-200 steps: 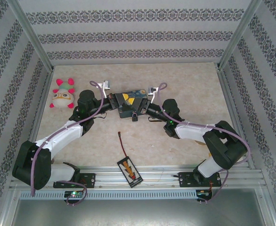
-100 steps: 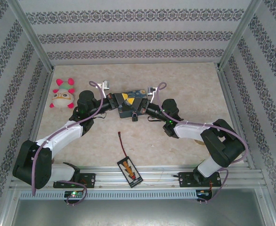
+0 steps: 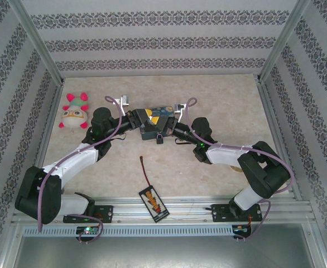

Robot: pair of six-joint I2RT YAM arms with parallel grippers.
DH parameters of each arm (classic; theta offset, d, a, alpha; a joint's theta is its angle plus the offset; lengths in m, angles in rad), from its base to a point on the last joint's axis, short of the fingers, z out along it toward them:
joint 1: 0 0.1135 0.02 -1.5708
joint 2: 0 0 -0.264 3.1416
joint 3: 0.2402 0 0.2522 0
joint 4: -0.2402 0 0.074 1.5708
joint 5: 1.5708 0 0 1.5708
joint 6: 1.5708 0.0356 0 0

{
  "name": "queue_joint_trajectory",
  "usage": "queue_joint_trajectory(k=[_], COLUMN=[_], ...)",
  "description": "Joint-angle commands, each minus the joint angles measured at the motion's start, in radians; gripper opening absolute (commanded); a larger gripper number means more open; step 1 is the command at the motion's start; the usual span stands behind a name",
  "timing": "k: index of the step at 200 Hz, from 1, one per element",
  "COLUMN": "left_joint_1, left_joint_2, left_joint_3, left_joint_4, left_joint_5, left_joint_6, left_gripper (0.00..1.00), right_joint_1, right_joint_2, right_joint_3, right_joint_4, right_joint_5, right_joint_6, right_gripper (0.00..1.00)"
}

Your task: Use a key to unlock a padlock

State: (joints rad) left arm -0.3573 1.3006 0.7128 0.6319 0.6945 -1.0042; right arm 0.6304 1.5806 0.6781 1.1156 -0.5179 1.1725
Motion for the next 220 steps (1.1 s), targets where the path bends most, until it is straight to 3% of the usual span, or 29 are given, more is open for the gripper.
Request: queue_joint_trajectory(k=[1,45,137,165,201,220], left_joint_1=[0.013,0.018,-0.016,-0.088,-0.170,-0.239], left_joint_2=[-0.028,-0.066,-0.271,-0.296,-0.274,-0.227], left_joint_3=[-0.012,-0.018,-0.041,-0.053,-0.097,-0.104], left_joint_4=[0.065,-0.005,-0.406,-0.522,-0.579,-0.586], left_joint_5=[-0.009,-0.051,-0.338,-0.464,-0.588,-0.655], left_joint_6=[-0.006,0.029,0.262,0.314,0.279,0.273], left_gripper=[0.53,1.00,0.99,0.99,0.99,0.99], right_joint_1=[-0.003,-0.003,-0.022,-0.016,-0.015,-0.018], right_joint_2=[-0.024,-0.048,-0.297,-0.454,-0.663,-0.728], right_joint_3=[-0.012,-0.034,-0.257,-0.296,-0.314,-0.328], right_joint_4=[0.050,0.024,-0.245,-0.489,-0.830,-0.923], right_joint_5=[-0.019,0.001,0.197,0.276,0.392,0.423], right_joint_6=[-0.014,-0.045,-0.134,-0.186,-0.239,-0.251], right_gripper=[0.00,0.00,0.00,0.00,0.00,0.00])
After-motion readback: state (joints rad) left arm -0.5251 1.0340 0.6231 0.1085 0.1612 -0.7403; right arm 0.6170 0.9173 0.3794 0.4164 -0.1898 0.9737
